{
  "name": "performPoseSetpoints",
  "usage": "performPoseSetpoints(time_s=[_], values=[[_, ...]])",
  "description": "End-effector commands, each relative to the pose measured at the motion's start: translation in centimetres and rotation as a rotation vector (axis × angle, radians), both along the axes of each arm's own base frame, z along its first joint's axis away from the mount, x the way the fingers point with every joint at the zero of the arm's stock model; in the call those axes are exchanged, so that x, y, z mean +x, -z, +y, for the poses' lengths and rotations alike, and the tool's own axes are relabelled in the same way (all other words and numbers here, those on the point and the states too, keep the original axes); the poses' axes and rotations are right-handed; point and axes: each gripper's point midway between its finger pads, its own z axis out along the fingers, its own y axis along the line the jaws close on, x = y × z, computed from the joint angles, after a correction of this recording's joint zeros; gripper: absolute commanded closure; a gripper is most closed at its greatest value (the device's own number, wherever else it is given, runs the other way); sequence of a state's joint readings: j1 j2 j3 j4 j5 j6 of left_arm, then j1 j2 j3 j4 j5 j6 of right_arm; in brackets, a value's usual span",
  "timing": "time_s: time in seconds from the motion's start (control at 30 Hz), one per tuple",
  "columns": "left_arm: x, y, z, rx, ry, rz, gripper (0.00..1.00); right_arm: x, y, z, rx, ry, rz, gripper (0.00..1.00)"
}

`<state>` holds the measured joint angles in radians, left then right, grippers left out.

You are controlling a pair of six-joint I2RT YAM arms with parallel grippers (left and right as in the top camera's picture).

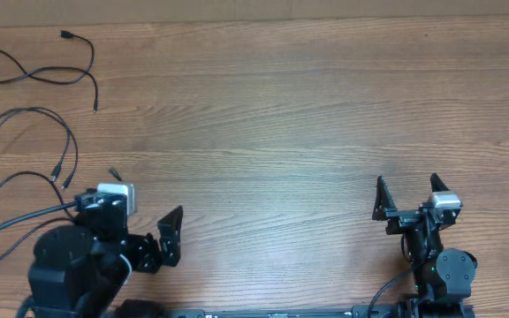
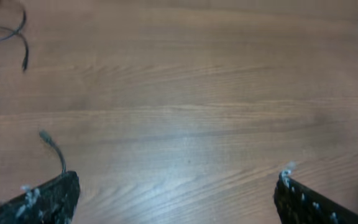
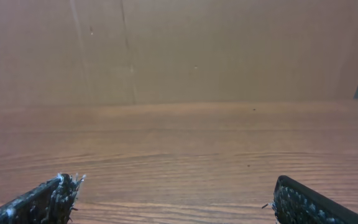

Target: Untangle cables

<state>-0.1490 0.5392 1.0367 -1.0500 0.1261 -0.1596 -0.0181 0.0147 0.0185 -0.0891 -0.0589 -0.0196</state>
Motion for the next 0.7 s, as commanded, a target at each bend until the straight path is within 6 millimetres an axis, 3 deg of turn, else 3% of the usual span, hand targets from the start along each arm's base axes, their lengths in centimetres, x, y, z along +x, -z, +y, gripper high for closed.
performPoseSetpoints(time_s=[0.0,0.13,0.43,0.67], values=[[0.7,1.1,0.0,0.017,0.012,-0.093,0.0,0.0,0.1,-0.2,-0.005,0.012,-0.009,0.0],[1.9,2.1,0.8,0.0,-0.038,-0.226,0.0,0.0,0.1,-0.2,-0.005,0.012,-0.009,0.0],[2.0,7.2,2.4,0.009,-0.126,-0.238,0.0,0.0,0.1,-0.2,-0.005,0.012,-0.009,0.0],[3.4,8.6,2.4,0.031,-0.115,-0.375,0.0,0.0,0.1,-0.2,-0.005,0.012,-0.009,0.0]])
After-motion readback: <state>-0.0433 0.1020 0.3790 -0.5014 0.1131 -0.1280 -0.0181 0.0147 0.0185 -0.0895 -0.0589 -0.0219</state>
